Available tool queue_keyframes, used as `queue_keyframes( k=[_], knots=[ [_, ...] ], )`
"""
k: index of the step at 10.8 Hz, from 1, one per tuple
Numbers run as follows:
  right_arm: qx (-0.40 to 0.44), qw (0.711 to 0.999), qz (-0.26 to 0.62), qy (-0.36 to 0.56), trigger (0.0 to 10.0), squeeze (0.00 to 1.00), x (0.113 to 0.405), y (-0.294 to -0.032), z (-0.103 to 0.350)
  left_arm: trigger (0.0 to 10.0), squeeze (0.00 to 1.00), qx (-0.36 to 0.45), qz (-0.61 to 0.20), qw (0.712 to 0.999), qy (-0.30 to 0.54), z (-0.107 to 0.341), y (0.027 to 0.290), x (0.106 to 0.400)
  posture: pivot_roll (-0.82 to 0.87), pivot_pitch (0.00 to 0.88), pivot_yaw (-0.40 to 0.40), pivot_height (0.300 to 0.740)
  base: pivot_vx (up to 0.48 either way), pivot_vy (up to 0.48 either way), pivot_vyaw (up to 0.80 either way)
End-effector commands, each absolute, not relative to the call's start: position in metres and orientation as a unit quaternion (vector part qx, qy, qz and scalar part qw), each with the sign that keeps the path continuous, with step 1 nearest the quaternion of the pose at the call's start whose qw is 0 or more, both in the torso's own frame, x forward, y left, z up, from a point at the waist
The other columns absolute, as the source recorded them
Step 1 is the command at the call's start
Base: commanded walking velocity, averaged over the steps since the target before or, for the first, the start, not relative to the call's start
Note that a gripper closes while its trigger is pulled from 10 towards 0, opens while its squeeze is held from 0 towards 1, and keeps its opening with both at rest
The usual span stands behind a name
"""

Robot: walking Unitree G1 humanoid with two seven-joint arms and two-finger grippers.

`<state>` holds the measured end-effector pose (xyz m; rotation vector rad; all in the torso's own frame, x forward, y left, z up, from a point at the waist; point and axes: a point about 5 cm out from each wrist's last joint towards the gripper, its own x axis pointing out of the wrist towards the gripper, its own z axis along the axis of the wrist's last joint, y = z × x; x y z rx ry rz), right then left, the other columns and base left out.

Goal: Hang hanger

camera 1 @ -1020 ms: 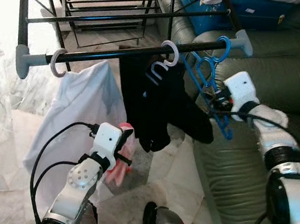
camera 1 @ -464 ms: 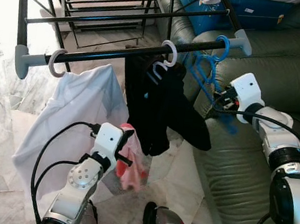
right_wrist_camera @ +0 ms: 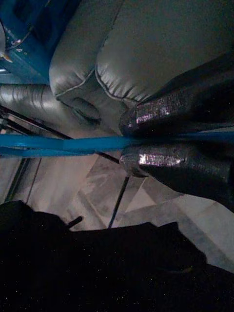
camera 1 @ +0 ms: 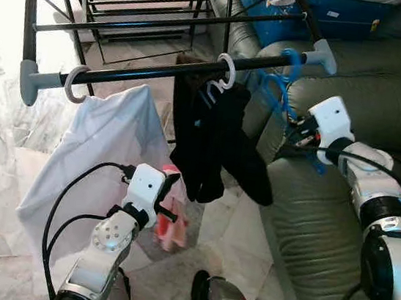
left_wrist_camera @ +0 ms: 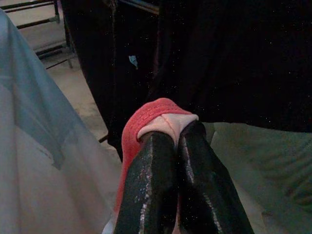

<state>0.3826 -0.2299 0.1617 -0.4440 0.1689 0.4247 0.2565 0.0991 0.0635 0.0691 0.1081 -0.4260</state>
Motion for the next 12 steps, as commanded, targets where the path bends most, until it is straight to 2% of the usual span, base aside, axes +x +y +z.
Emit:
queue_keyframes(
  k=[1,5,7,10,11,12],
  knots=[
    [-0.182,0.96,0.2,0.071,0.0,0.0,0.386,-0.23,0.17,10.0,0.0,0.037,-0.21,0.975,0.056,0.063,0.098,0.257,0.03,0.174,-0.04,0.74,0.0,0.0,0.0],
    [-0.117,0.981,0.145,0.06,0.0,0.0,0.382,-0.236,0.159,10.0,0.0,0.037,-0.207,0.976,0.056,0.062,0.099,0.257,0.03,0.173,-0.045,0.74,0.0,0.0,0.0],
    [-0.068,0.99,0.121,0.017,0.0,0.0,0.374,-0.236,0.15,10.0,0.0,0.033,-0.207,0.976,0.051,0.063,0.098,0.254,0.02,0.179,-0.04,0.74,0.0,0.0,0.0],
    [-0.011,0.996,0.077,-0.041,0.0,0.0,0.332,-0.227,0.112,10.0,0.0,0.048,-0.194,0.978,0.056,0.06,0.101,0.251,0.02,0.186,-0.034,0.74,0.0,0.0,0.0],
    [-0.014,0.997,0.061,-0.043,8.0,0.0,0.306,-0.221,0.091,10.0,0.0,0.045,-0.198,0.978,0.057,0.059,0.101,0.25,0.01,0.184,-0.028,0.74,0.0,0.0,0.0],
    [-0.028,0.996,0.068,-0.041,10.0,0.0,0.3,-0.217,0.086,10.0,0.0,0.043,-0.2,0.977,0.058,0.059,0.1,0.249,0.01,0.184,-0.026,0.74,0.0,0.0,0.0]
  ],
)
